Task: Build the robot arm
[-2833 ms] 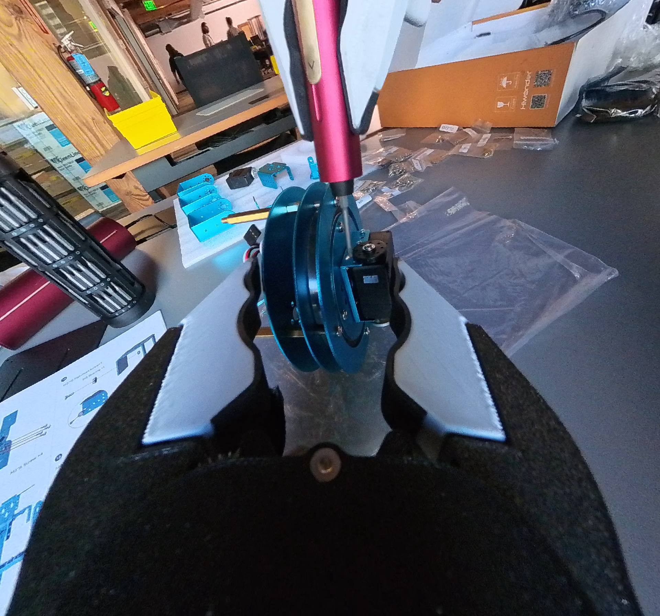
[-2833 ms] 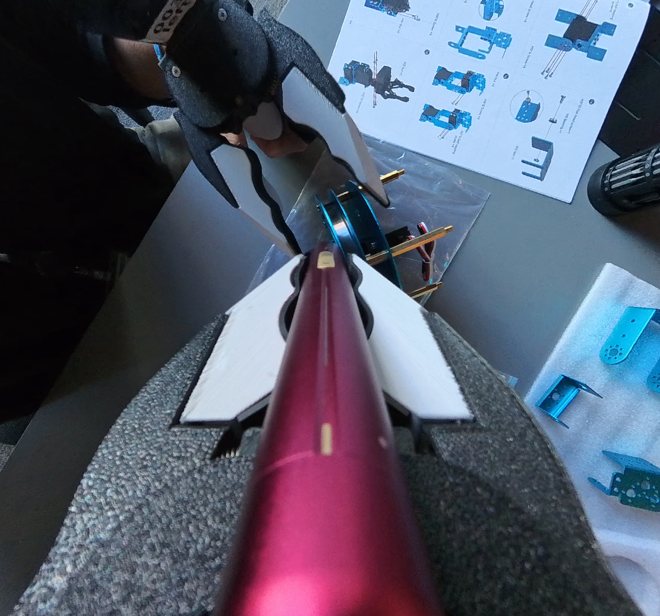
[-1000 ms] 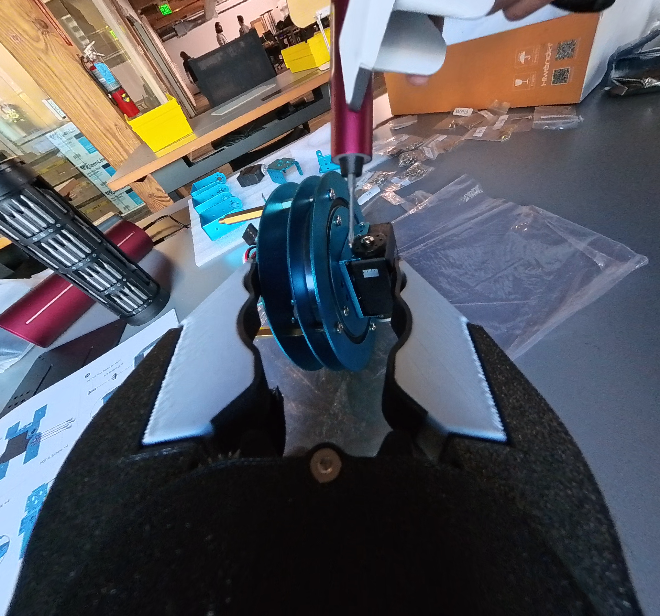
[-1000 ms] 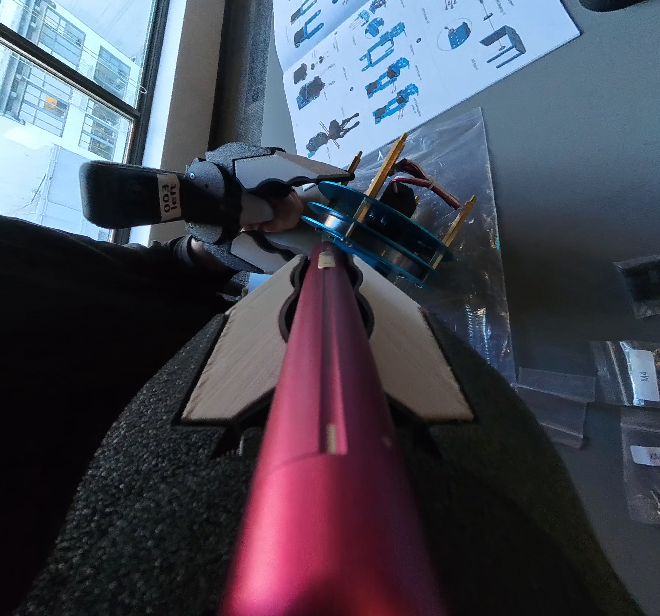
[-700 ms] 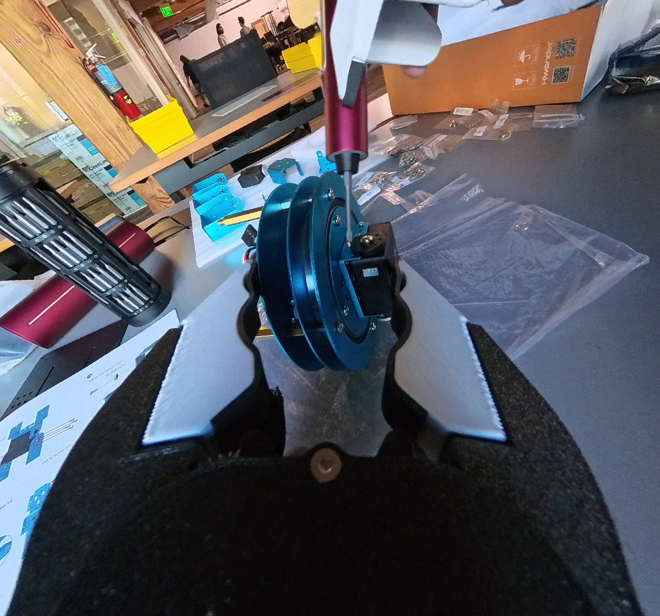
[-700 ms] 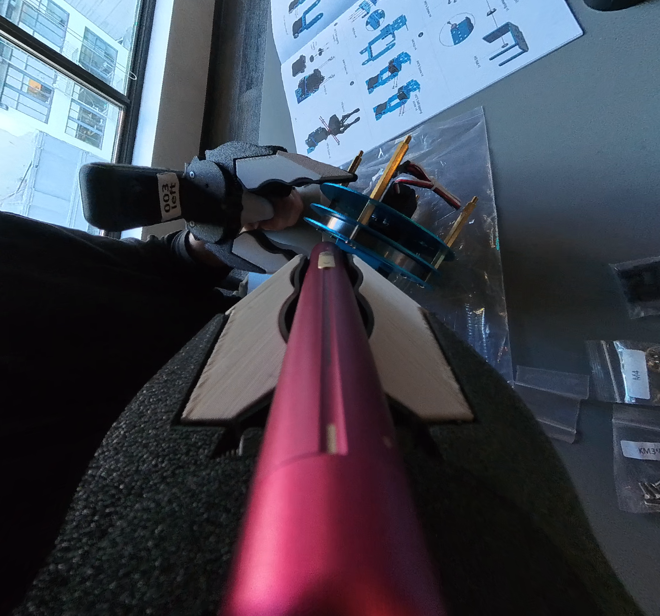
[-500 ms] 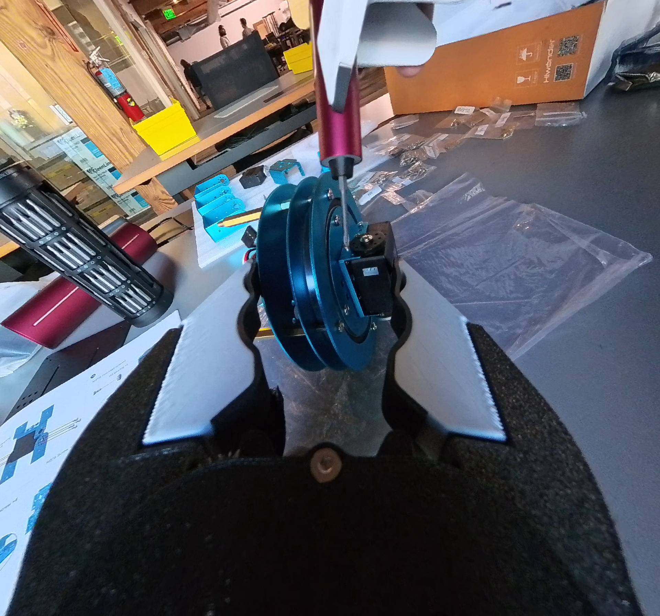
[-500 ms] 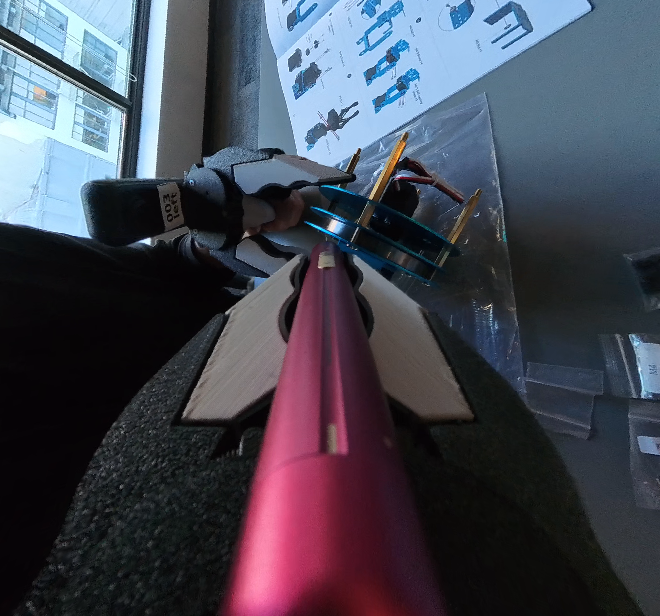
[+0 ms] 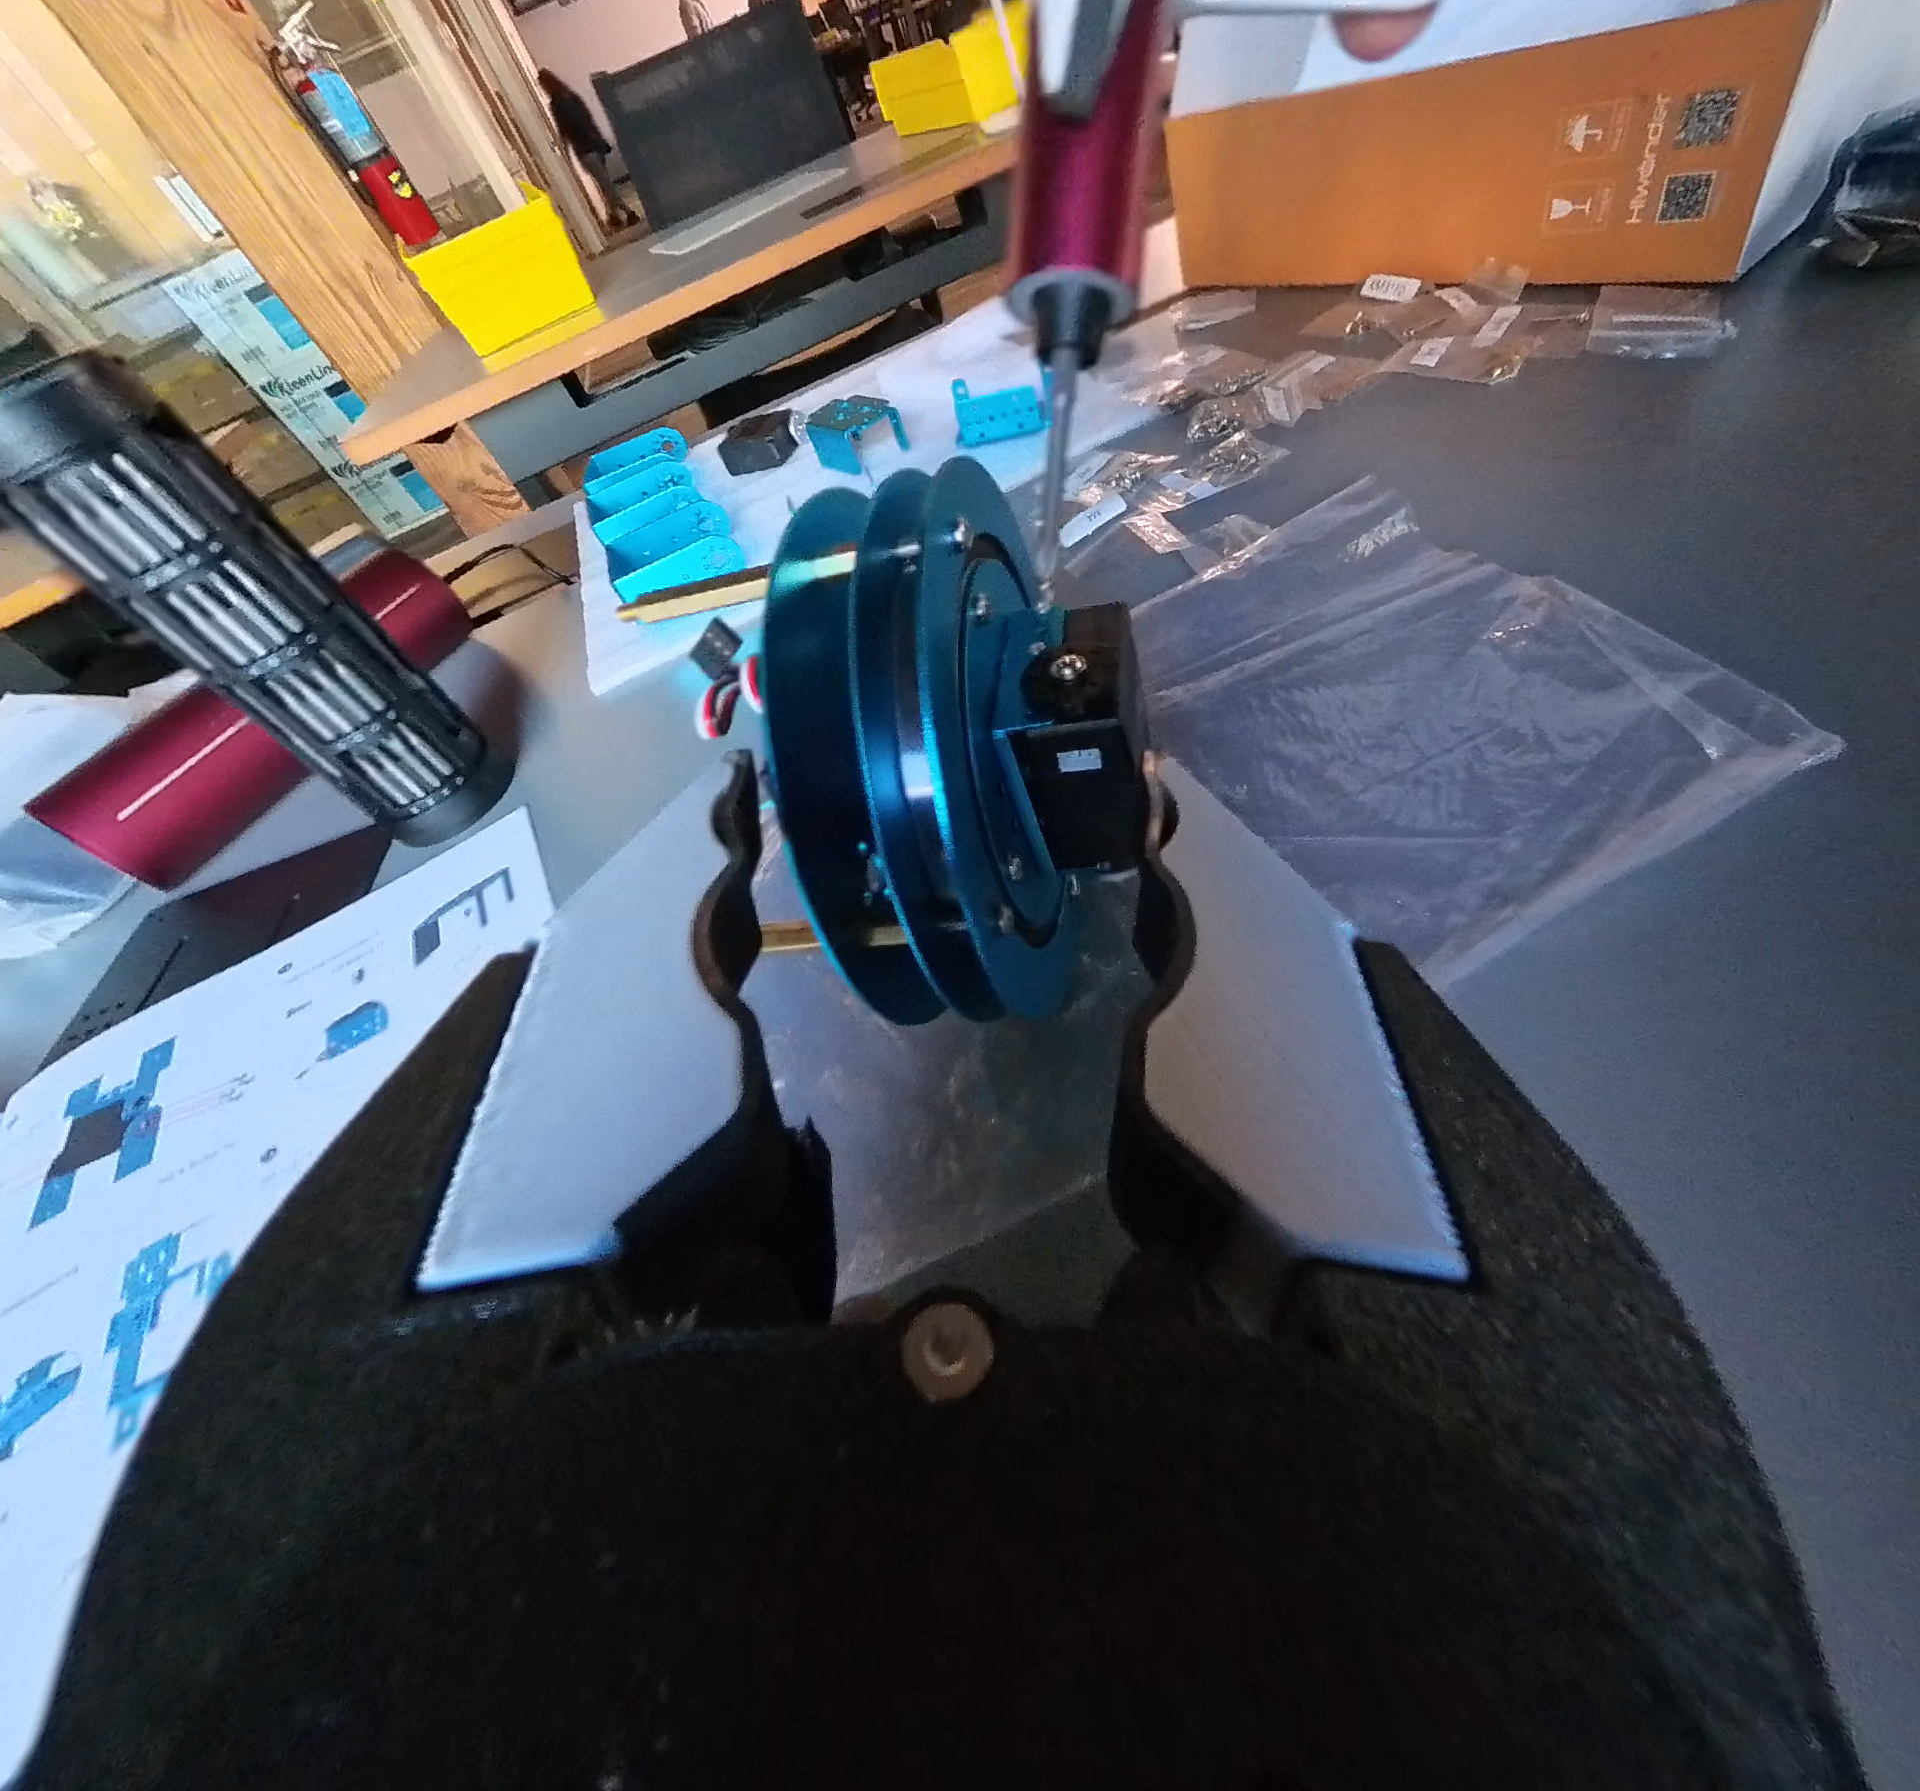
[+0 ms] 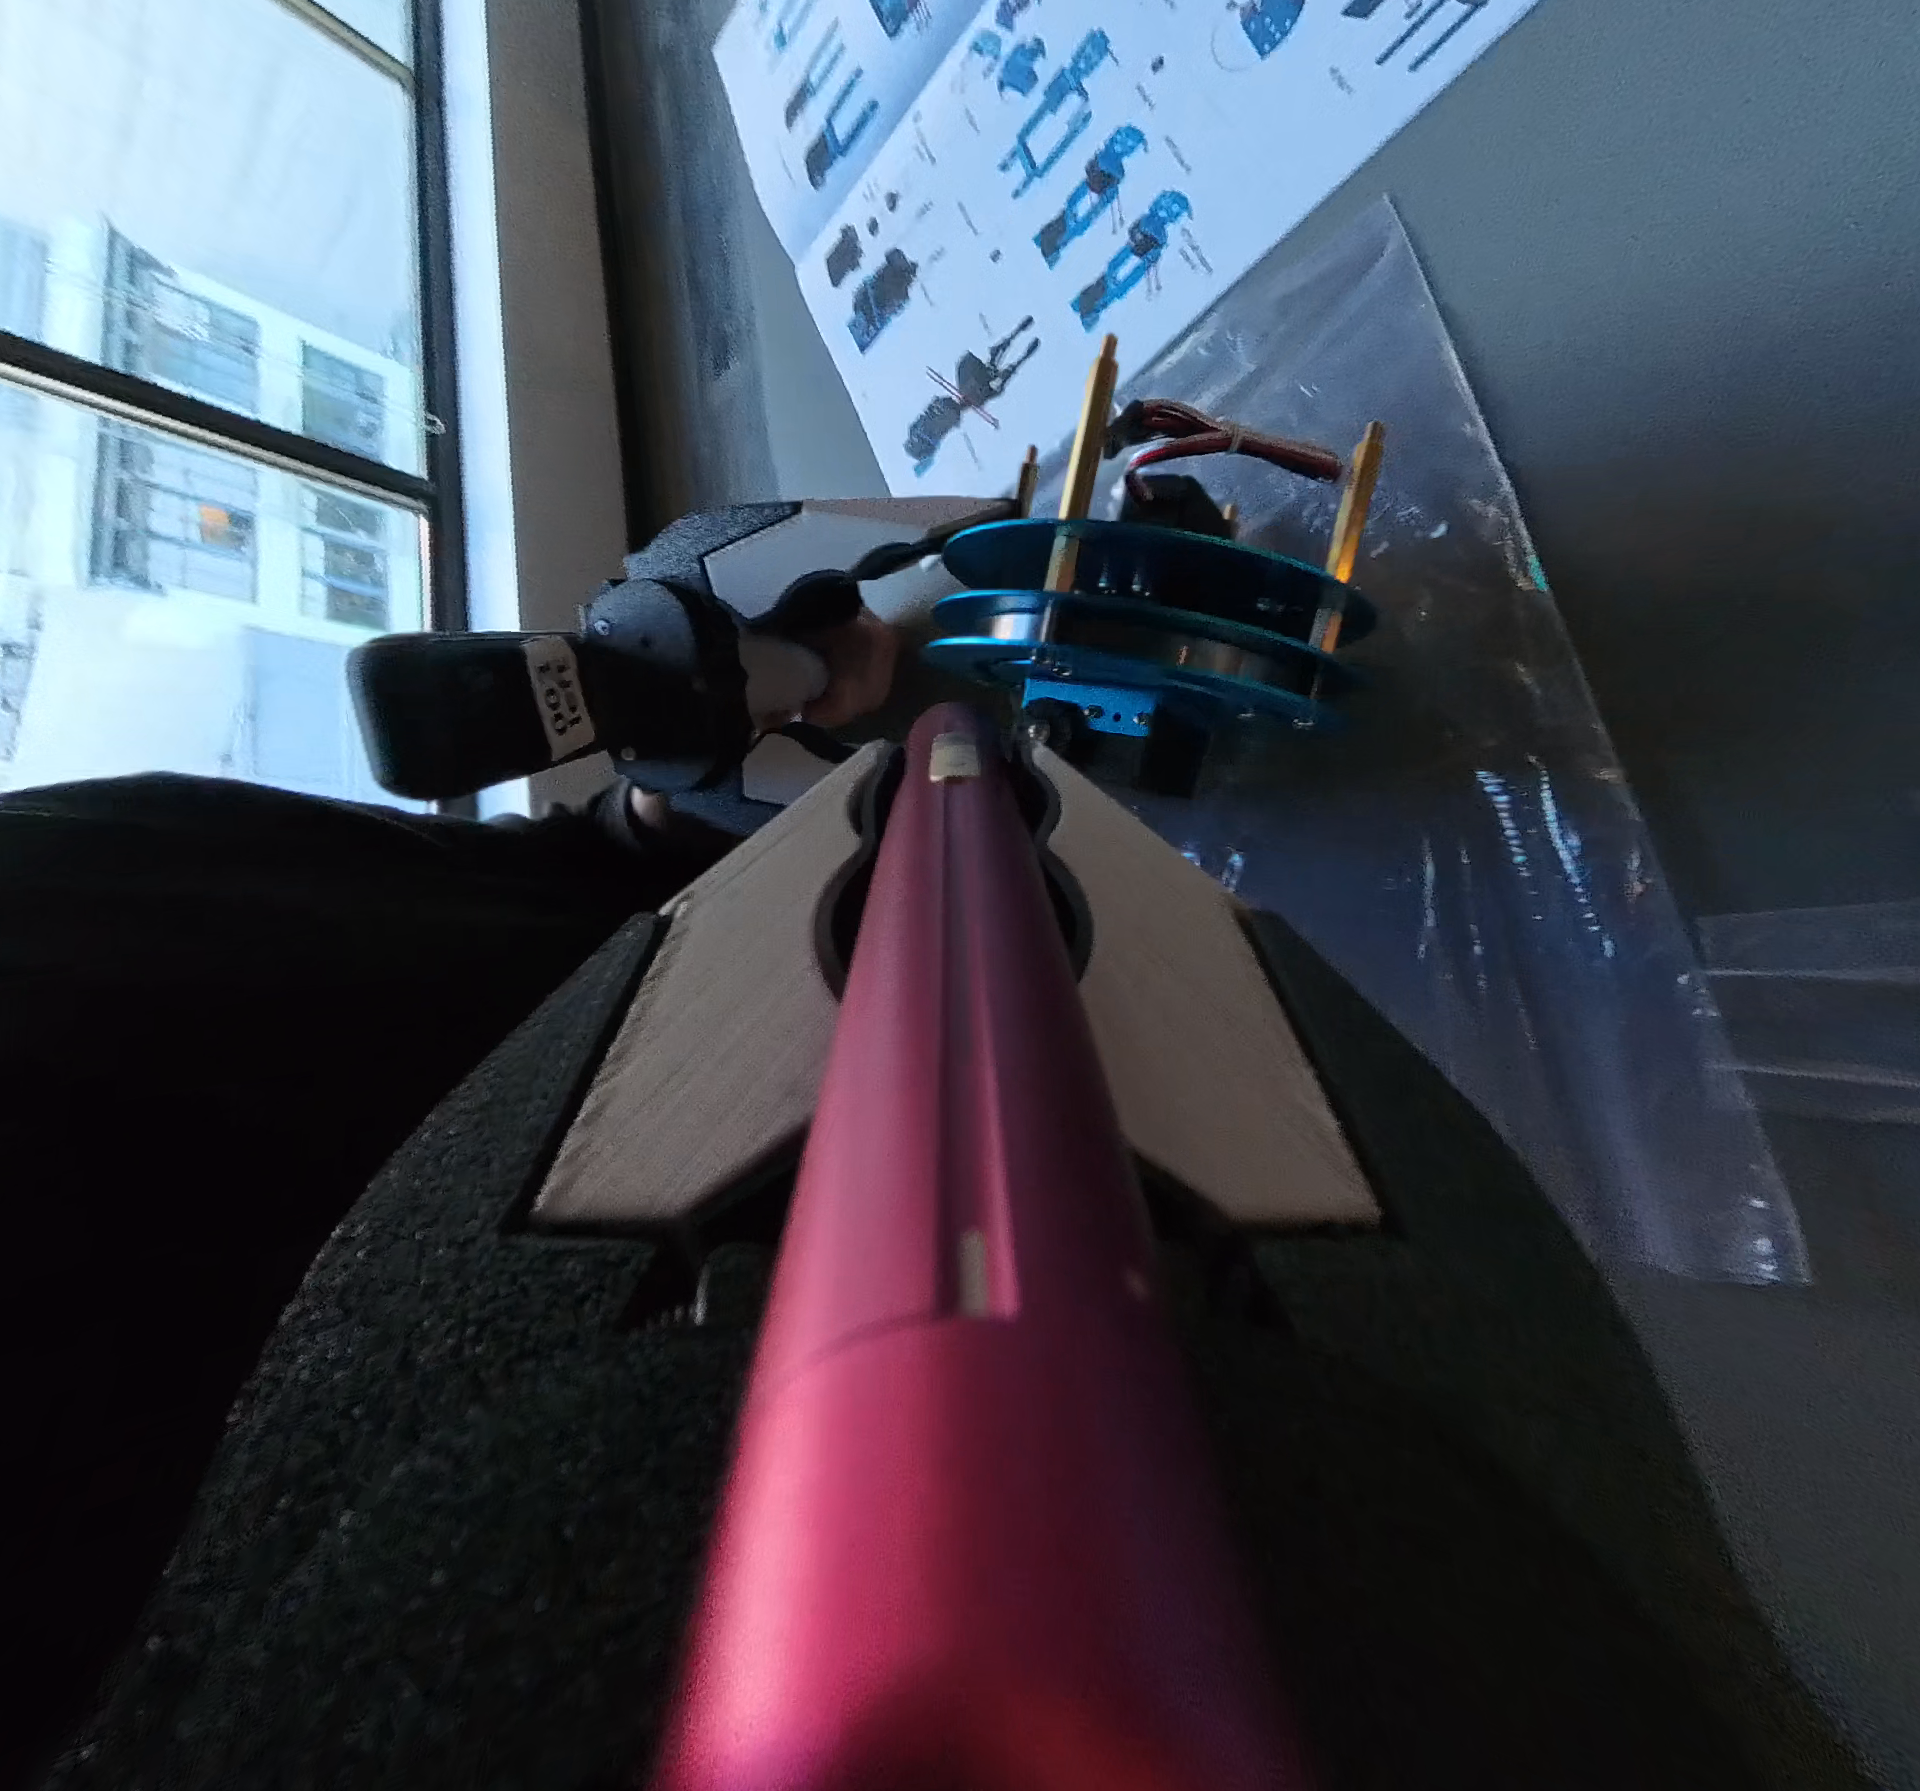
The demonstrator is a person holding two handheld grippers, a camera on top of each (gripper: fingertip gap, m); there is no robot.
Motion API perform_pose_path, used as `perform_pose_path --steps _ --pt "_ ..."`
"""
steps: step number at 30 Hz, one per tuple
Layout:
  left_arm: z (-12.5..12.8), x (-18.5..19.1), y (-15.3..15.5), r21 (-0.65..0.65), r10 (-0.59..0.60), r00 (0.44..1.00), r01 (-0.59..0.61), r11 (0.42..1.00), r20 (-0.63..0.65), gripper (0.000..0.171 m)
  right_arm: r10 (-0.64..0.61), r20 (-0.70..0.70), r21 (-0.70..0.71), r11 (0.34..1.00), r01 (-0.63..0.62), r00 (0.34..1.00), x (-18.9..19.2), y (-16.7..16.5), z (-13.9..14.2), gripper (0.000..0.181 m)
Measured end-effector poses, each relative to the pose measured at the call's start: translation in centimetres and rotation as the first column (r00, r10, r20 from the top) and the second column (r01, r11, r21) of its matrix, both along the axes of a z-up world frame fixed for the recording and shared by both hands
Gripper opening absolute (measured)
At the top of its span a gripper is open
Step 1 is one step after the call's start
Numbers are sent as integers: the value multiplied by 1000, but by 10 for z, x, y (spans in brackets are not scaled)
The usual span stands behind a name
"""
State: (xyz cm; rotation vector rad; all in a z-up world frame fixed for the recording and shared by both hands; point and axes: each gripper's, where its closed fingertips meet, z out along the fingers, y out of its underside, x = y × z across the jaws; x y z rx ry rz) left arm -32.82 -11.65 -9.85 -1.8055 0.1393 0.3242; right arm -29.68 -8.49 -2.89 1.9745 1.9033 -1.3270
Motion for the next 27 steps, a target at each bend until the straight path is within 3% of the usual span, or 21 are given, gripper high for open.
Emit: perform_pose_path --steps 5,8,11,14,21,27 --pt "14 0 -17 76 -95 987 85 993 127 71 -100 -129 -2 995 101 987 8 -4 3 21" --pt "-8 -7 -16 -77 -135 974 151 986 183 71 -166 -199 -35 986 162 966 13 -7 3 21" --pt "-27 -8 -17 -190 -159 966 198 962 205 35 -230 -236 -71 973 219 944 18 -11 -4 21" --pt "-25 -5 -16 -199 -82 970 129 972 228 34 -310 -269 -133 950 283 912 24 -14 -9 22" --pt "-21 6 -15 -169 237 938 -199 965 252 34 -408 -260 -123 913 389 875 36 -5 -27 22" --pt "-19 9 -12 -147 316 917 -287 946 241 33 -409 -276 -113 912 393 870 33 -9 -24 22"
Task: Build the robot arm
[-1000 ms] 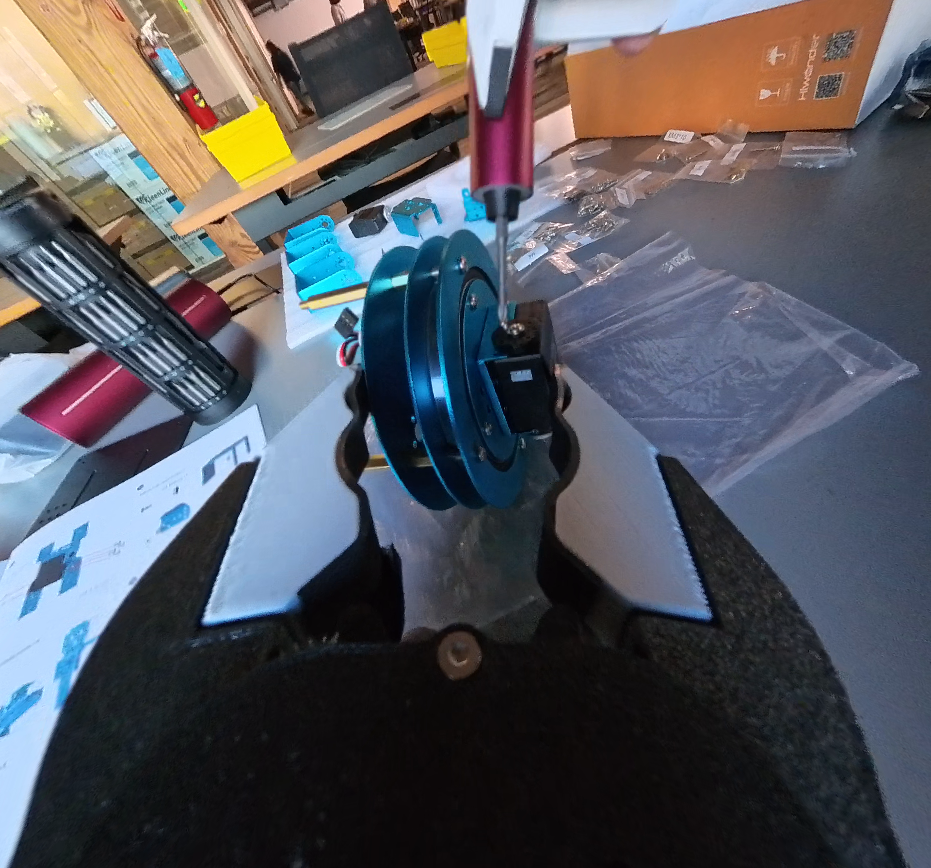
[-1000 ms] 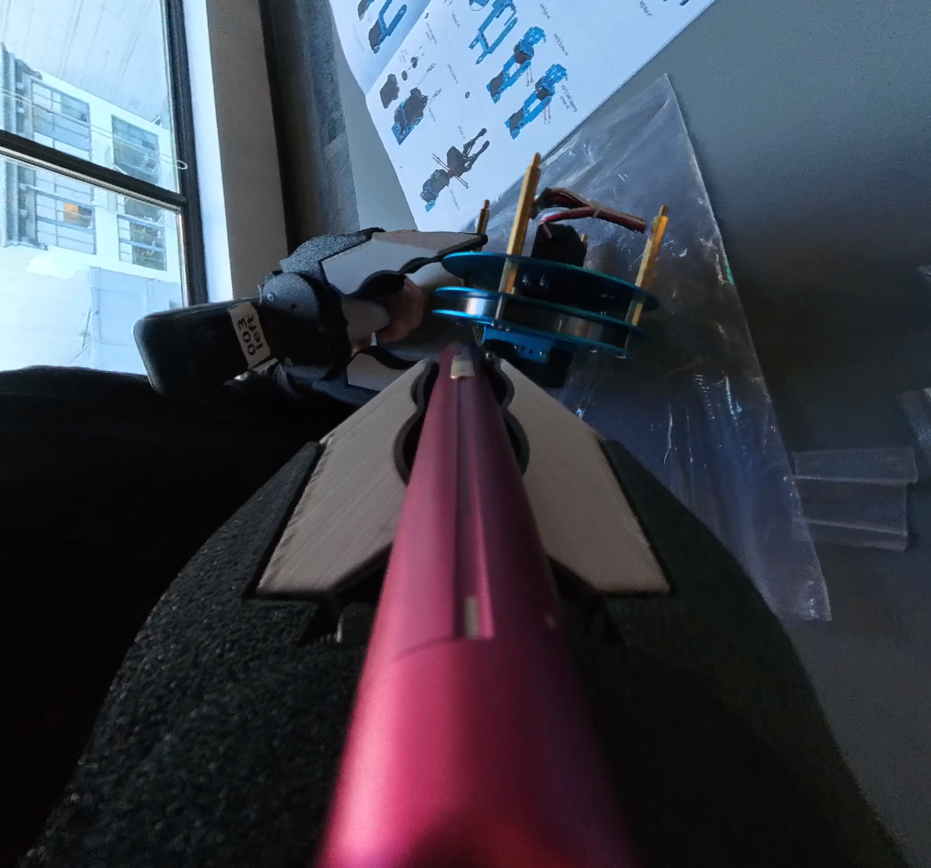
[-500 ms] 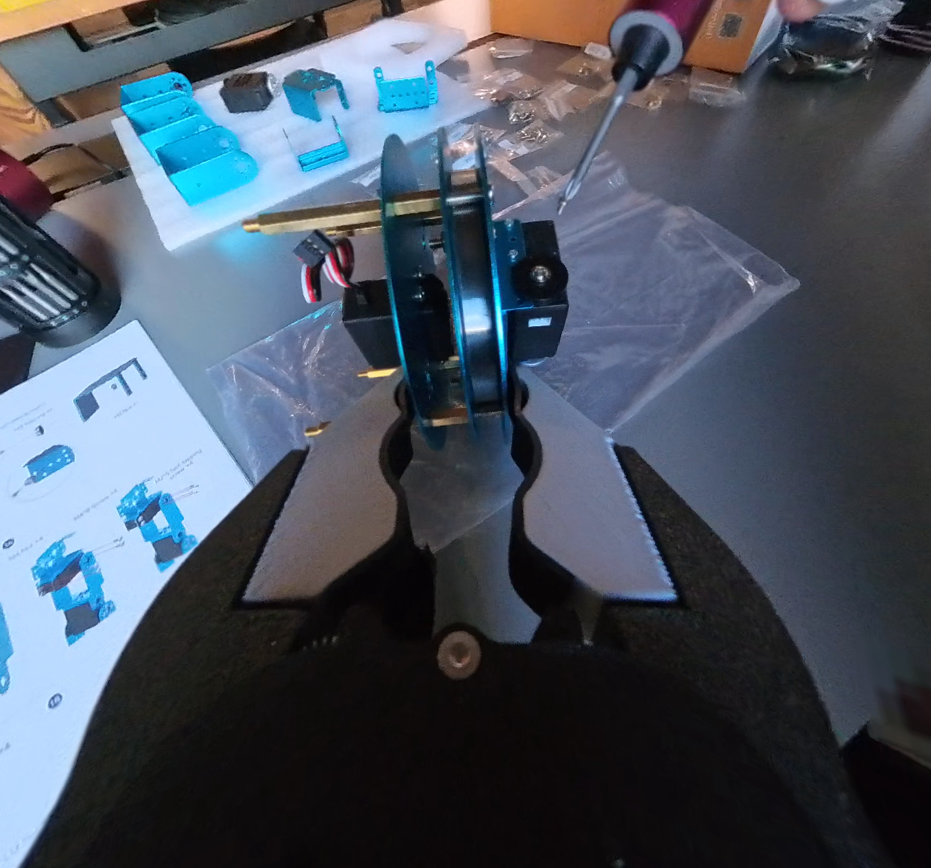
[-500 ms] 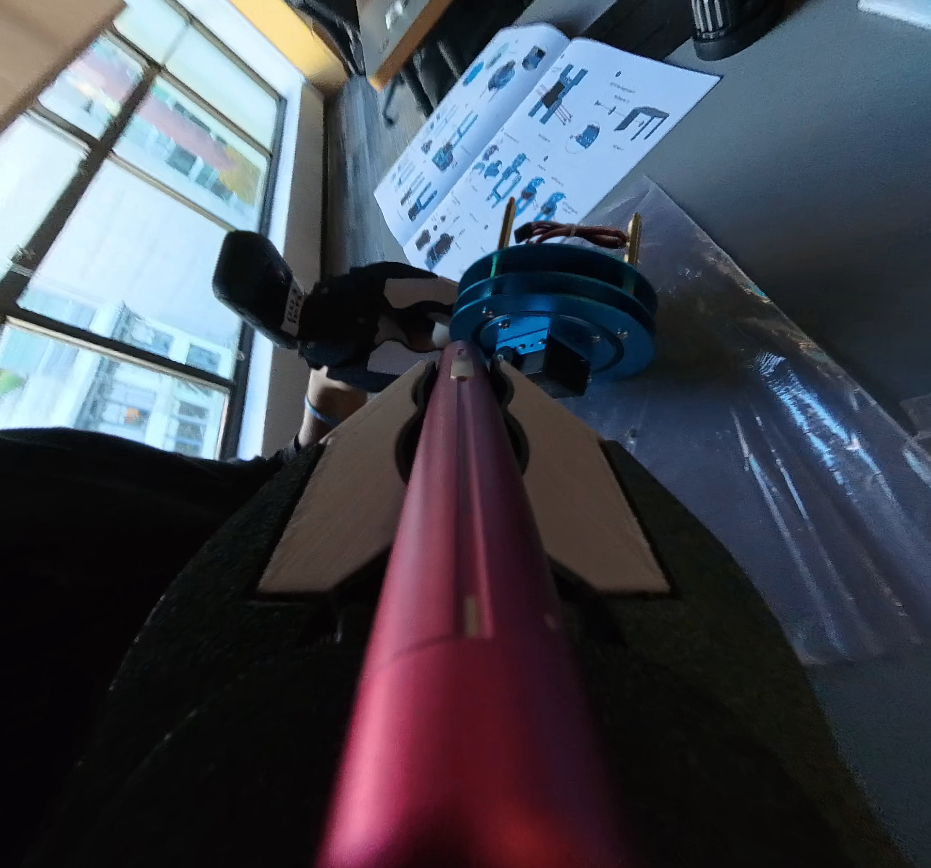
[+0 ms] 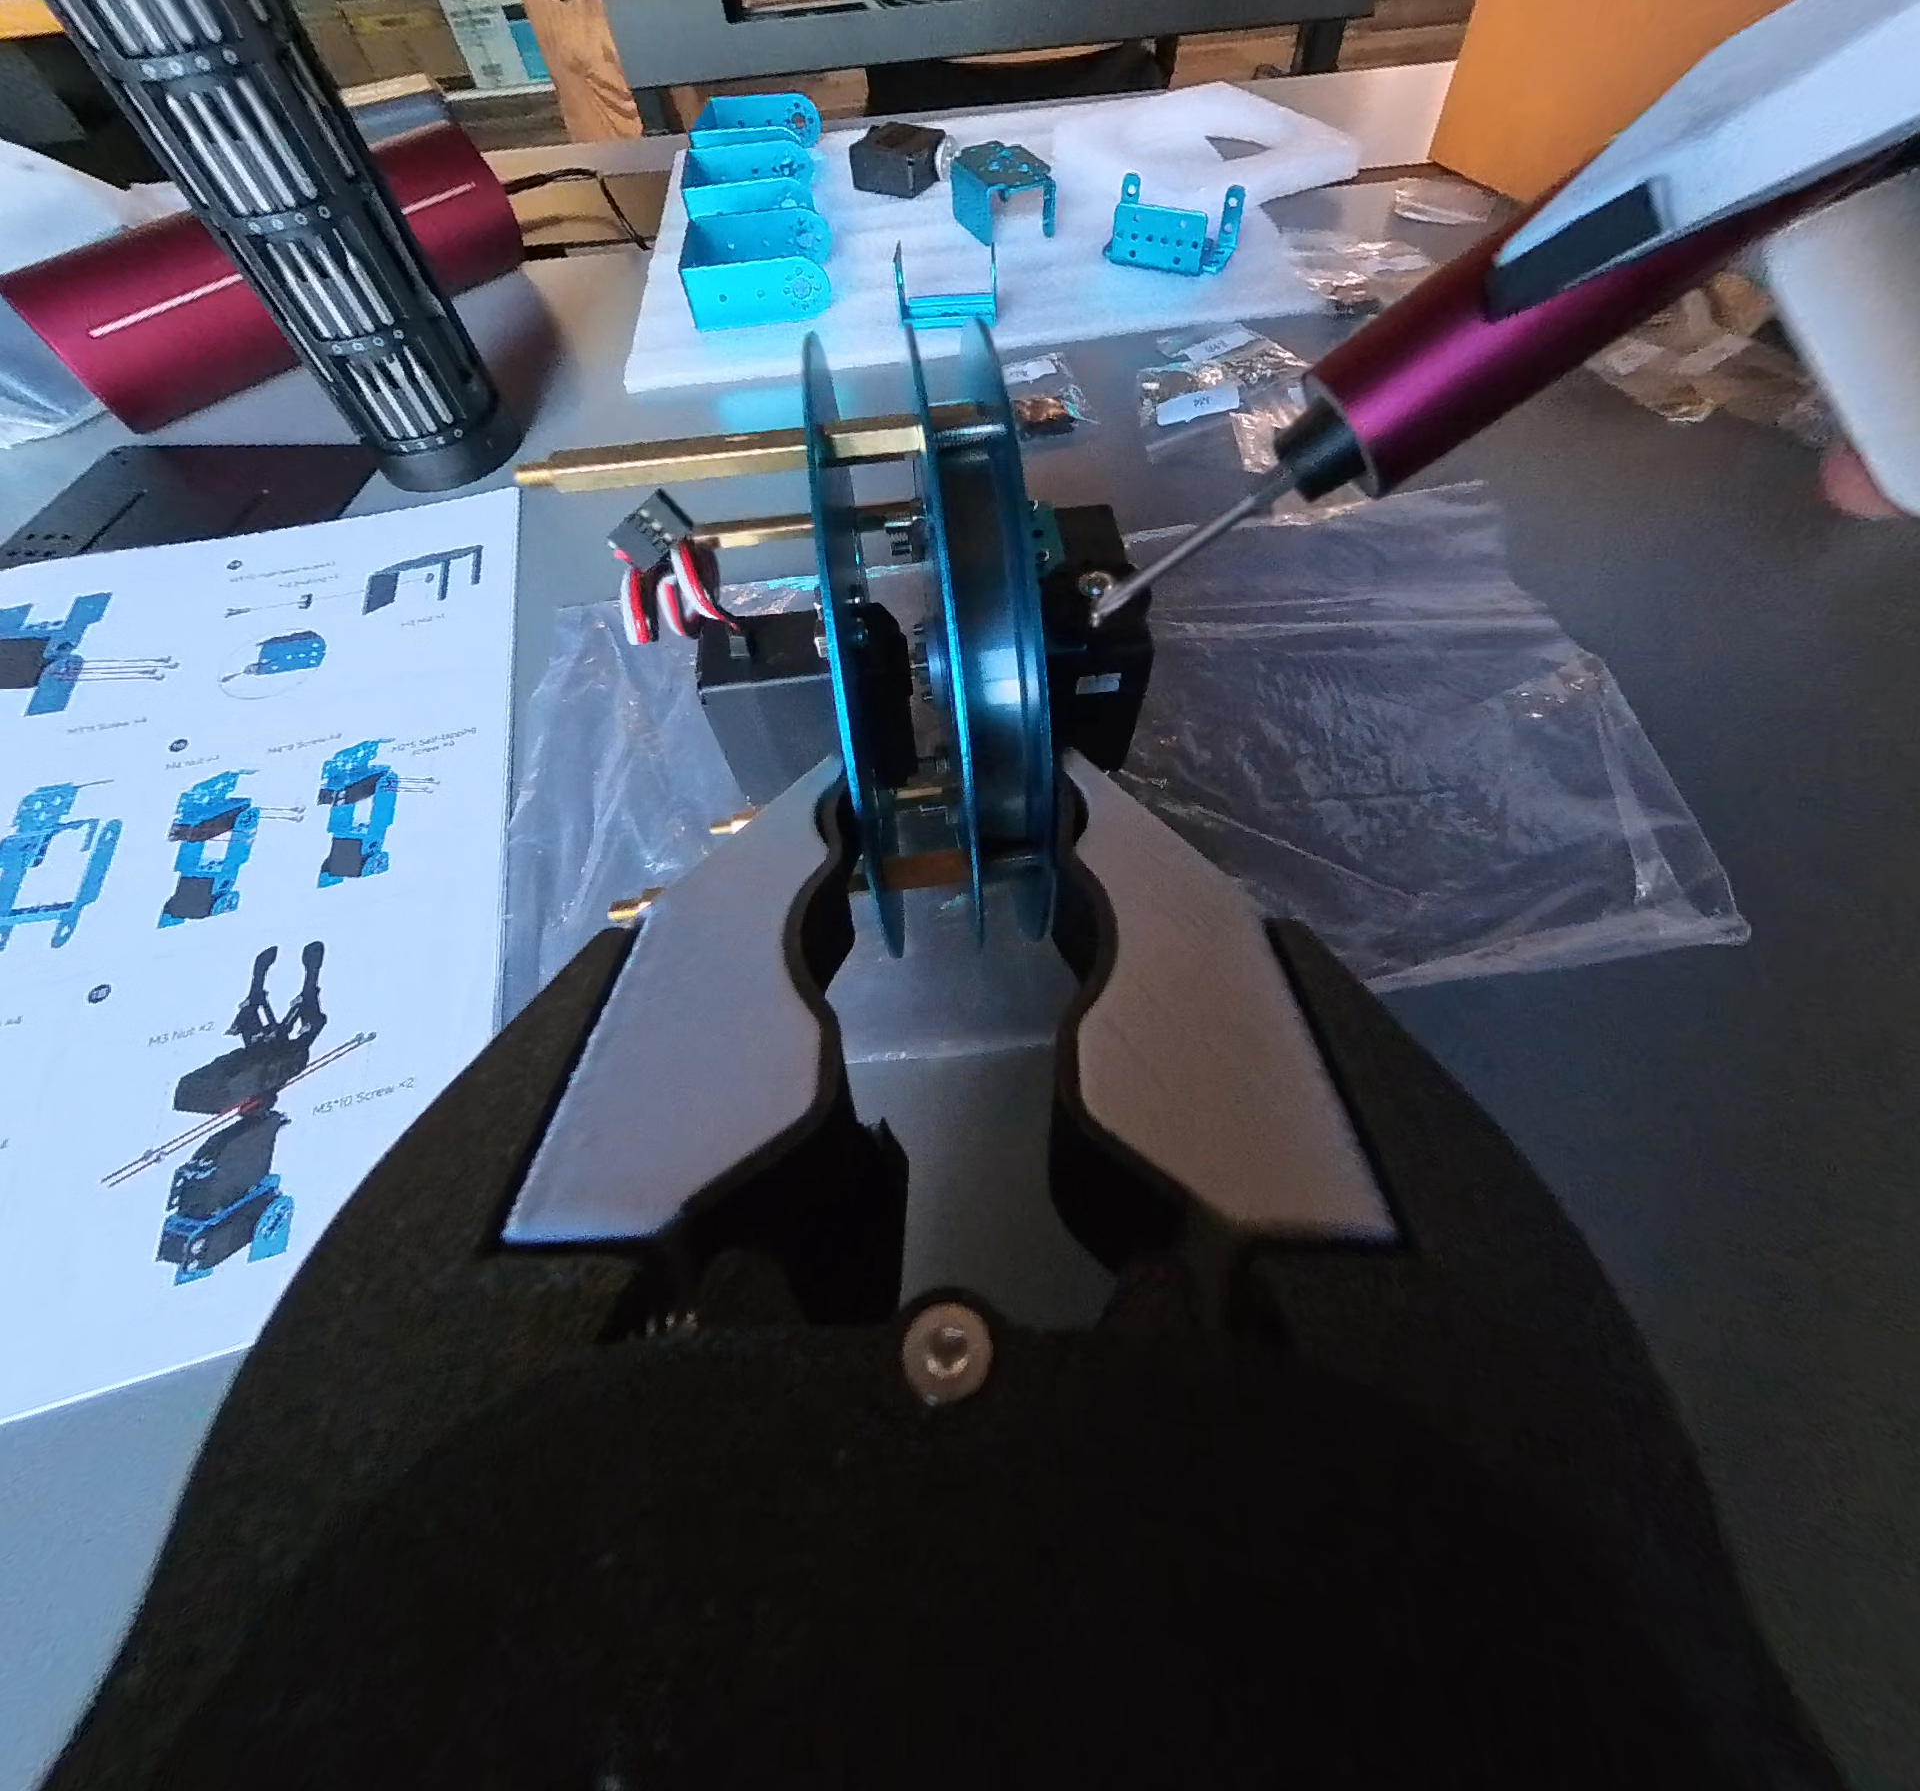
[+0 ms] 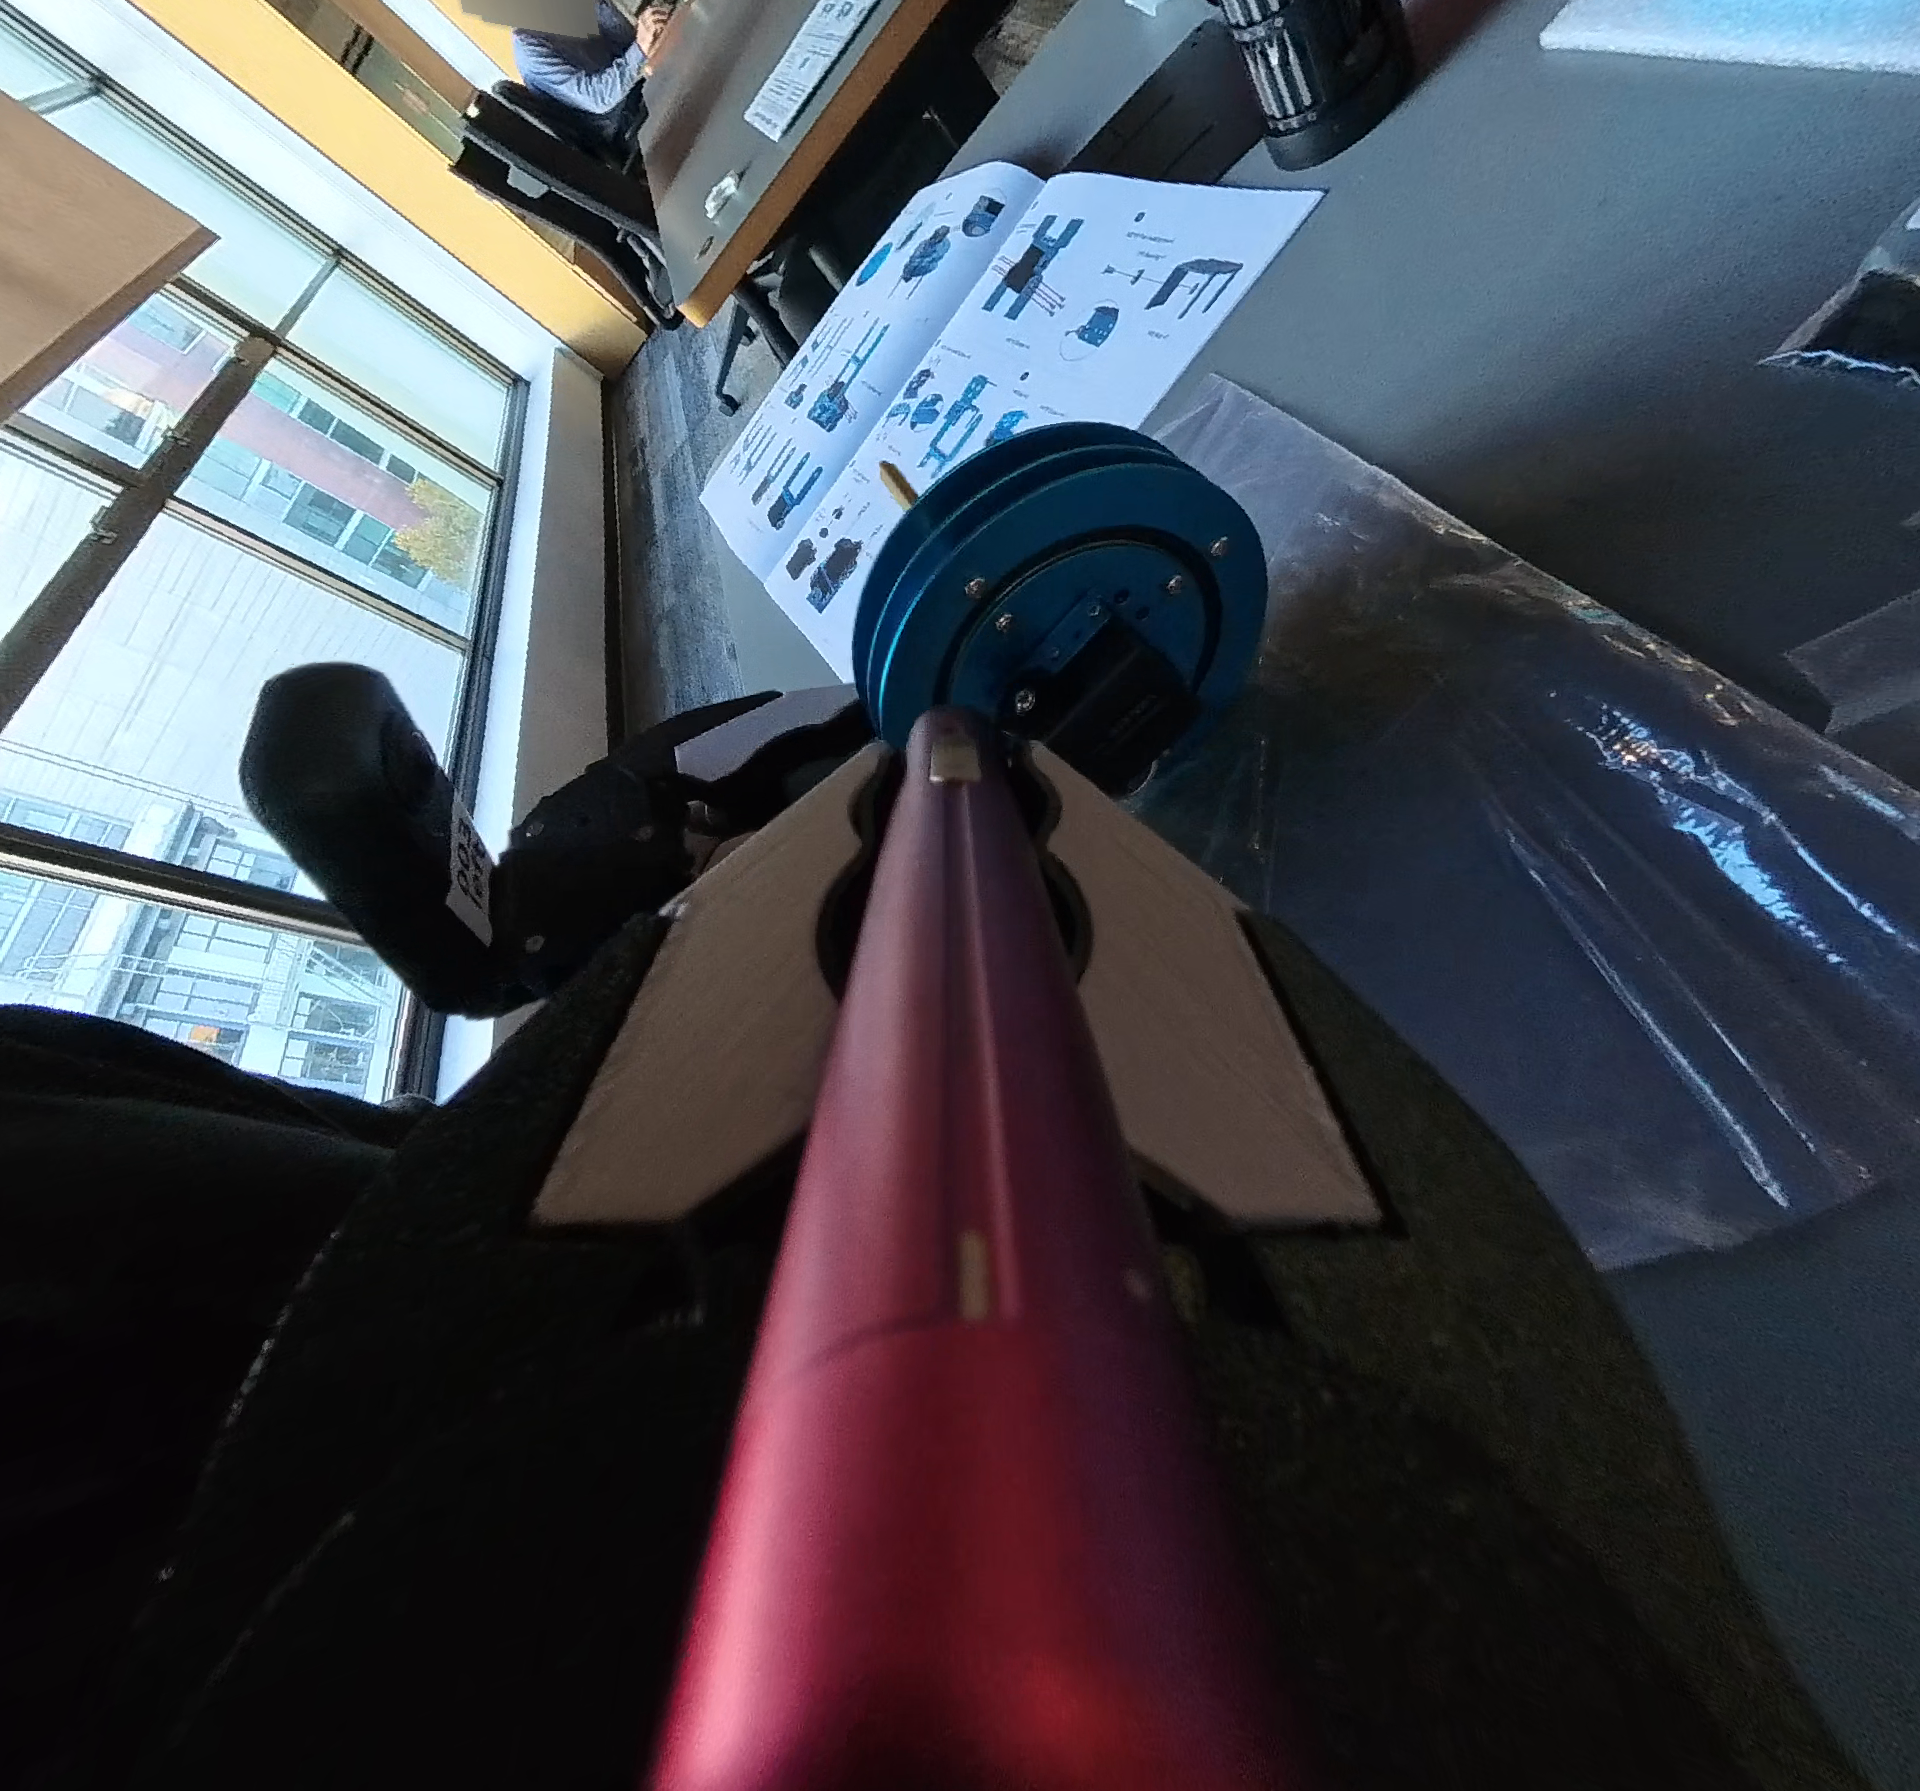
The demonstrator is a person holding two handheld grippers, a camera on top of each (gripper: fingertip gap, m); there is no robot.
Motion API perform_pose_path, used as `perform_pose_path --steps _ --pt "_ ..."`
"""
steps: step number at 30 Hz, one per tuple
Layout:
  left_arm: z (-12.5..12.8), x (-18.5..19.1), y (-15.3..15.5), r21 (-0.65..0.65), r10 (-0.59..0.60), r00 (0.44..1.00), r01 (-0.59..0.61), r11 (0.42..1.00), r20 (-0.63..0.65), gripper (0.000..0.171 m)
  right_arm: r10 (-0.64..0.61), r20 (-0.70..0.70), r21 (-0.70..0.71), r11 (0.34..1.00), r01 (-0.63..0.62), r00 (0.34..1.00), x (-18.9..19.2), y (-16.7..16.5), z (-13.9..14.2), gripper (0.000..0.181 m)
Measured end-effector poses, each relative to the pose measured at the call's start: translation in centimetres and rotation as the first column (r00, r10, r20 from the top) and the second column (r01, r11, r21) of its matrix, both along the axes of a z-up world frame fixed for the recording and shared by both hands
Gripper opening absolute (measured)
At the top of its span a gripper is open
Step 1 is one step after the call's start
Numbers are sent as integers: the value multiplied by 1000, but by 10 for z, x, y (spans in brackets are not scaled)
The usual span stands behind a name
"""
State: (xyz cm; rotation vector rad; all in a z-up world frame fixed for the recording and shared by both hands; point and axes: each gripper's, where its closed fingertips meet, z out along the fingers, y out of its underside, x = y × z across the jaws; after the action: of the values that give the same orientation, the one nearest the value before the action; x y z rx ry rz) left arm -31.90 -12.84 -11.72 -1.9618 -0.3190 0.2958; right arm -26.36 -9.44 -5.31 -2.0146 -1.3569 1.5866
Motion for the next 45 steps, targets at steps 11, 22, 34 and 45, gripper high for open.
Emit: perform_pose_path --steps 11,22,34,45 --pt "5 -4 9 14 -68 997 68 998 -20 33 4 12 -15 1000 -3 1000 -9 11 11 22" --pt "15 -10 23 113 -235 970 242 964 -66 33 386 -128 120 920 -372 913 -17 24 30 22" --pt "15 -7 32 90 -272 945 291 952 -181 33 286 -499 117 958 -263 818 -4 49 5 20" --pt "12 -15 35 90 -189 975 200 976 -117 33 166 -487 157 982 -101 857 -3 53 -3 22"
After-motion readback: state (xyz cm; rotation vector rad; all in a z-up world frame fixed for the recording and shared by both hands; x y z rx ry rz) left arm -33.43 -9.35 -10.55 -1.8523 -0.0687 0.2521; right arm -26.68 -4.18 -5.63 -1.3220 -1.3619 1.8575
